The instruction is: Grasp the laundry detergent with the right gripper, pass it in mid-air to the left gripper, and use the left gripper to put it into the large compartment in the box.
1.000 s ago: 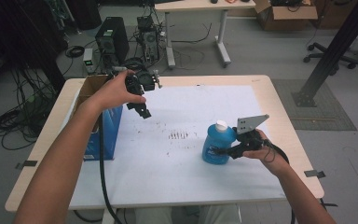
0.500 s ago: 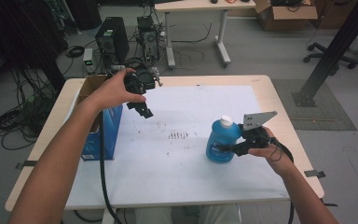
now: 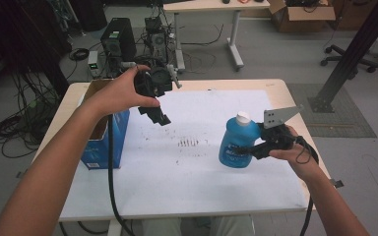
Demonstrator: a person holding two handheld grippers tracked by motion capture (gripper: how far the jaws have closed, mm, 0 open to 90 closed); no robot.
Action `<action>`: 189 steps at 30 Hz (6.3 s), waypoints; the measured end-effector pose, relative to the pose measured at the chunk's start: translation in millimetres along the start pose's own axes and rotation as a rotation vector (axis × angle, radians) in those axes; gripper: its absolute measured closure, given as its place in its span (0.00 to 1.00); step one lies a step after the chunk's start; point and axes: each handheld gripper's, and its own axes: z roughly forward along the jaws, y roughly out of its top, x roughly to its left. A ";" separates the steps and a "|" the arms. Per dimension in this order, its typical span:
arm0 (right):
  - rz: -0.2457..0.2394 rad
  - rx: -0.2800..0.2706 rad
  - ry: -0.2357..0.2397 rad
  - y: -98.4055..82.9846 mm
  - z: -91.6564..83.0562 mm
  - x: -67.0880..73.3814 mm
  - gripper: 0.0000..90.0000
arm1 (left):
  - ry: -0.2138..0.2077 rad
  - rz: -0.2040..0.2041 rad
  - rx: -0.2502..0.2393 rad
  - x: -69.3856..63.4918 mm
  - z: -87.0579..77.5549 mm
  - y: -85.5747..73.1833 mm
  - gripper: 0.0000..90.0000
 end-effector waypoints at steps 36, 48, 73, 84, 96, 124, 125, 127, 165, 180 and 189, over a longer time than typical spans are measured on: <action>-0.076 0.140 0.174 83.5 49.4 30.1 0.49 | -0.165 0.130 0.047 -62.1 -43.2 51.4 0.07; -0.099 0.181 0.191 94.4 68.0 31.5 0.49 | -0.164 0.142 0.077 -62.1 -34.3 57.8 0.07; -0.110 0.186 0.198 102.2 73.6 33.1 0.49 | -0.179 0.164 0.090 -62.0 -8.3 64.8 0.08; -0.107 0.188 0.197 101.7 72.2 32.5 0.49 | -0.188 0.172 0.086 -62.1 -6.8 64.9 0.16; -0.101 0.197 0.197 101.2 72.3 32.8 0.49 | -0.188 0.180 0.083 -62.6 -6.6 63.8 0.25; -0.103 0.202 0.200 98.1 73.8 32.5 0.49 | -0.163 0.194 0.080 -63.0 -4.4 63.5 0.42; -0.106 0.200 0.198 98.1 74.0 32.2 0.49 | -0.159 0.194 0.083 -63.2 -4.6 63.6 0.42; -0.106 0.200 0.198 98.2 74.1 32.2 0.49 | -0.151 0.193 0.082 -64.2 -4.9 63.6 0.42; 0.045 0.431 -0.046 49.5 -25.7 0.5 0.06 | 0.128 -0.471 0.179 9.9 -102.4 17.3 0.42; 0.064 0.489 -0.116 42.2 -62.7 -9.7 0.06 | 0.289 -0.919 0.174 50.3 -143.0 -30.3 0.42; 0.074 0.522 -0.138 29.6 -62.5 -18.6 0.06 | 0.371 -1.094 0.189 58.6 -146.0 -69.4 0.42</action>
